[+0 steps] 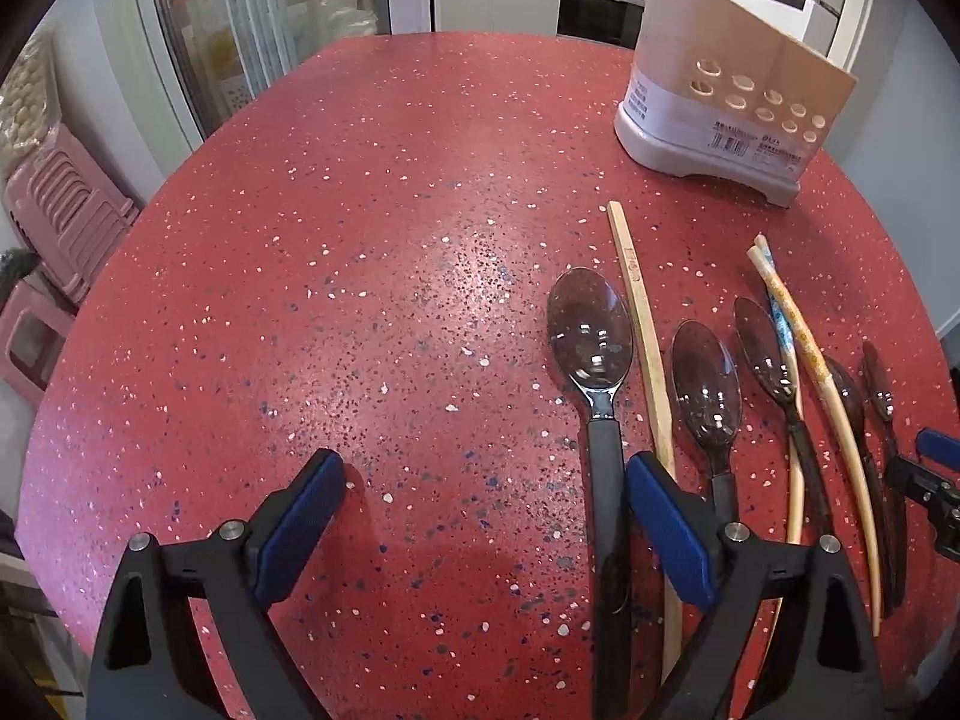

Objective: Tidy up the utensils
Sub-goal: 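Grasp a dark spoon by the handle with the right gripper while the left grasps another spoon, then lift both spoons and lower them bowl-up into the beige holder, then open both grippers to release the spoons in the holder, then grasp a dark spoon with the right gripper while the left grasps a bamboo chopstick, then lift the spoon and chopstick and carry both over the beige holder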

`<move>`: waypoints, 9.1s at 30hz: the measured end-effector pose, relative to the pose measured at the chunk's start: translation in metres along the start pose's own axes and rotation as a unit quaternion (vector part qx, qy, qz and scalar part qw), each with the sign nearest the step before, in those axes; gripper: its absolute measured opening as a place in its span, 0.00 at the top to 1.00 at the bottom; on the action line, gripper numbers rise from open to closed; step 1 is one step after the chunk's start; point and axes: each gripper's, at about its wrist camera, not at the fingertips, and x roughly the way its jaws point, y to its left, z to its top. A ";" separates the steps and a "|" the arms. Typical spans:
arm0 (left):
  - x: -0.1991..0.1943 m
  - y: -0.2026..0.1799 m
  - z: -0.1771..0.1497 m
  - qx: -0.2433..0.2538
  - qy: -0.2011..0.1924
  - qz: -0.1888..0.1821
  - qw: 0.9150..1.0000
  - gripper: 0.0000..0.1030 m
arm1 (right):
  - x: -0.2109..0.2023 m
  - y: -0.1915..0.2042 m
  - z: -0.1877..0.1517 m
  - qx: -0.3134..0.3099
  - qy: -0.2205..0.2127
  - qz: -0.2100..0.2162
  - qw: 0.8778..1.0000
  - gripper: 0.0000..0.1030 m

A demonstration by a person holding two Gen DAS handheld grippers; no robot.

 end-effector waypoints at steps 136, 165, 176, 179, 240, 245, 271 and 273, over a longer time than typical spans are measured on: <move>-0.065 -0.105 0.212 0.036 -0.257 -0.047 0.965 0.61 | -0.034 -0.007 0.227 -0.082 -0.285 0.125 0.947 0.70; -0.110 -0.055 0.145 -0.017 -0.210 -0.076 0.975 0.00 | -0.057 -0.035 0.142 0.005 -0.197 0.176 0.964 0.51; -0.071 -0.033 0.057 0.010 -0.101 -0.021 0.995 0.00 | -0.034 -0.026 0.078 0.011 -0.111 0.148 0.983 0.44; -0.058 -0.026 0.037 0.010 -0.071 -0.017 0.997 0.00 | -0.026 -0.020 0.059 0.009 -0.087 0.135 0.987 0.44; 0.007 -0.074 0.072 0.159 0.084 -0.063 0.982 0.18 | 0.032 0.051 0.063 -0.102 0.082 0.028 0.991 0.88; 0.006 -0.082 0.072 0.177 0.095 -0.071 0.977 0.32 | 0.031 0.044 0.061 -0.098 0.075 0.059 0.991 0.88; -0.079 -0.042 0.060 0.010 -0.064 -0.135 0.989 0.67 | -0.033 -0.028 0.042 -0.038 -0.015 0.135 0.990 0.88; -0.087 -0.033 0.061 0.001 -0.078 -0.140 0.987 0.67 | -0.041 -0.032 0.045 -0.031 -0.026 0.146 0.988 0.88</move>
